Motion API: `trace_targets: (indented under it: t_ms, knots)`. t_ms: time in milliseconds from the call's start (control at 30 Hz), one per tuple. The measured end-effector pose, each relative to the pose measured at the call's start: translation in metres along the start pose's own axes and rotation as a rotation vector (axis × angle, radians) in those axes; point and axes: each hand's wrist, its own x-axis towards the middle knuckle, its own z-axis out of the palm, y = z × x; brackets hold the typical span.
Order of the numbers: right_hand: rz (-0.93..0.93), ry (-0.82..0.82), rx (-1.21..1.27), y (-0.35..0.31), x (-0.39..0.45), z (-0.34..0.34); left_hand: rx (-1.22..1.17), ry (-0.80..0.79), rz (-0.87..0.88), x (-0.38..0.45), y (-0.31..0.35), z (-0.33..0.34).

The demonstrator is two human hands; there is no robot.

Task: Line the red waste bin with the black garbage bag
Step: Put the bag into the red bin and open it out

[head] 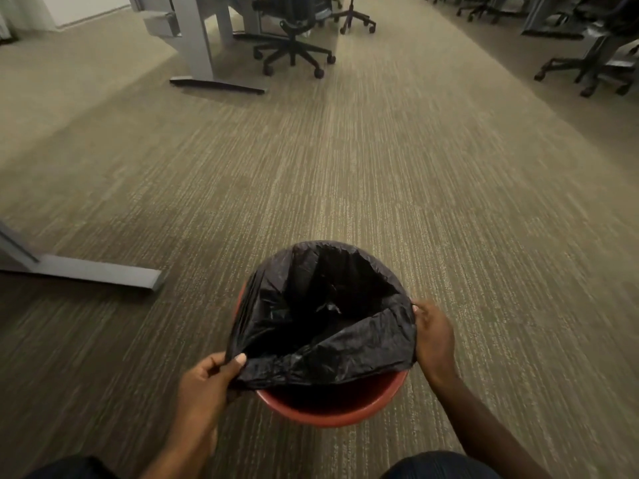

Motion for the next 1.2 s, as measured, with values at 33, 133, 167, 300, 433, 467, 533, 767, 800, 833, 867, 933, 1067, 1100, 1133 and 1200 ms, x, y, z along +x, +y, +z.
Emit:
trace_targets:
  t_ms: [33,133,167,300,433,467,533,767,800,833,867,933,1067,1100,1133,1200]
  knots:
    - [0.043,-0.022,0.023,0.001,0.0,-0.001,-0.048,0.023,-0.004,0.0,0.0,0.001]
    - [0.361,-0.104,0.285,-0.01,0.001,-0.005,-0.299,0.017,-0.14,0.006,0.004,0.01]
    - [0.54,-0.147,0.5,-0.017,0.003,-0.006,-0.386,-0.002,-0.206,0.009,0.006,0.014]
    - [0.93,-0.185,0.996,-0.024,0.011,-0.012,-0.453,-0.045,-0.239,0.018,0.004,0.029]
    - [0.804,0.045,0.796,-0.018,0.006,-0.013,-0.423,-0.038,-0.121,0.019,-0.004,0.039]
    - [0.765,0.098,0.737,-0.019,0.008,-0.017,-0.41,-0.04,-0.095,0.018,-0.004,0.041]
    - [0.739,0.137,0.73,-0.019,0.015,-0.026,-0.374,-0.052,-0.046,0.018,-0.005,0.045]
    - [0.803,0.093,1.018,-0.015,0.02,-0.049,-0.312,0.027,0.029,0.019,-0.006,0.056]
    - [0.802,0.065,1.071,-0.015,0.016,-0.048,-0.311,0.045,0.038,0.019,-0.007,0.056]
    - [0.799,0.05,1.128,-0.015,0.012,-0.048,-0.311,0.058,0.044,0.019,-0.007,0.056]
    - [0.796,0.046,1.184,-0.015,0.01,-0.048,-0.311,0.069,0.047,0.018,-0.008,0.056]
    - [0.758,0.031,1.272,-0.014,0.004,-0.05,-0.316,0.086,0.043,0.015,-0.01,0.054]
    - [0.651,-0.031,1.236,-0.014,-0.01,-0.054,-0.342,0.118,0.068,0.002,-0.019,0.051]
    - [0.63,-0.053,1.211,-0.012,-0.015,-0.054,-0.359,0.118,0.061,-0.003,-0.021,0.051]
    - [0.618,-0.065,1.178,-0.009,-0.02,-0.052,-0.388,0.107,0.048,-0.007,-0.024,0.051]
    - [0.602,-0.082,1.15,-0.002,-0.031,-0.045,-0.444,0.065,0.019,-0.015,-0.03,0.05]
